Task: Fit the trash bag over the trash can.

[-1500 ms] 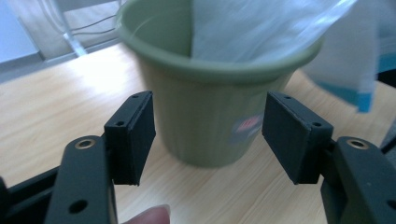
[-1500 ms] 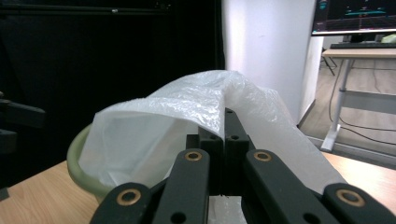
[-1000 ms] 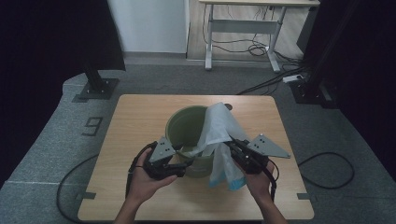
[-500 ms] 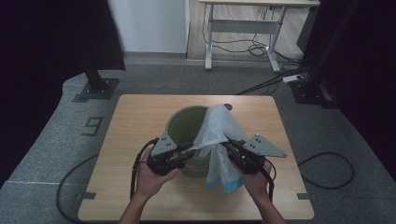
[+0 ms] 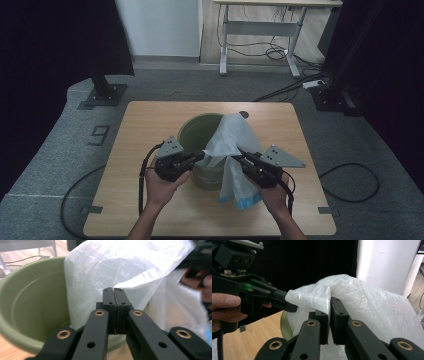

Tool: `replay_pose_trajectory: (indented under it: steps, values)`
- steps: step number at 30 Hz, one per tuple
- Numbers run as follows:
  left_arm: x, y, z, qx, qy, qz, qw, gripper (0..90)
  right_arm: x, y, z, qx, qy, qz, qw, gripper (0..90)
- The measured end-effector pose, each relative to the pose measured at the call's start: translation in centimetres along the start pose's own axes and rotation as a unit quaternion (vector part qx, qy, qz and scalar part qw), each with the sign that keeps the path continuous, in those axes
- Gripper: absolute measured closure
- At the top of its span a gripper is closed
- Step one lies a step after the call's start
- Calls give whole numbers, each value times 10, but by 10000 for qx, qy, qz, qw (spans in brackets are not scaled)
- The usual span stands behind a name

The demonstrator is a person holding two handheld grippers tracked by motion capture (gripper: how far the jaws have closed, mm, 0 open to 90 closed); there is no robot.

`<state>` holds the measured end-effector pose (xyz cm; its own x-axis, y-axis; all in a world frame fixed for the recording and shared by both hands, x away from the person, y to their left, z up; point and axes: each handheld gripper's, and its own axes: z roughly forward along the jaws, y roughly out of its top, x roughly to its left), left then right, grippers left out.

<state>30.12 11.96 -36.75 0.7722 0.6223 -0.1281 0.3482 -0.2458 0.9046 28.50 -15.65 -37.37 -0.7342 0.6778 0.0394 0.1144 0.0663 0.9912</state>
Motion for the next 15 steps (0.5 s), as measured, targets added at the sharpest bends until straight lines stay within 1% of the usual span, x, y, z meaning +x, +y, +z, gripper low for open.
replay_pose_trajectory:
  steps: [3,4,5,6,7,8,10,11,12,13,14,15]
  values:
    - [-5,1,3,52,-33,112,9999,899,-1,-2,-2,-12,31,13,10000,837]
    - [-5,2,4,63,-10,134,9999,899,-1,-2,-2,-8,44,16,10000,818]
    - [-4,2,4,70,32,141,9999,899,1,-3,-4,5,87,-14,10000,760]
    - [-2,2,3,76,61,117,9999,899,1,-3,-4,5,87,-14,10000,760]
    - [2,1,1,88,116,56,9999,900,2,-4,-6,15,100,-52,9999,693]
    - [4,1,0,85,160,17,9998,899,6,-5,-9,36,44,-98,9999,605]
    - [12,-2,-5,65,232,-122,9996,899,12,-8,-16,46,-9,-186,9998,516]
    - [16,-3,-7,81,246,-198,9995,900,14,-10,-21,21,18,-190,9998,488]
    - [18,-4,-7,89,272,-238,9993,899,16,-13,-28,-19,77,-126,9999,468]
    - [23,-6,-9,112,324,-298,9990,900,18,-19,-38,-29,186,-88,9998,458]
    - [23,-6,-9,112,324,-298,9990,900,18,-19,-38,-29,186,-88,9998,458]
    - [25,-6,-10,117,344,-315,9988,900,18,-23,-43,-4,214,-123,9997,448]
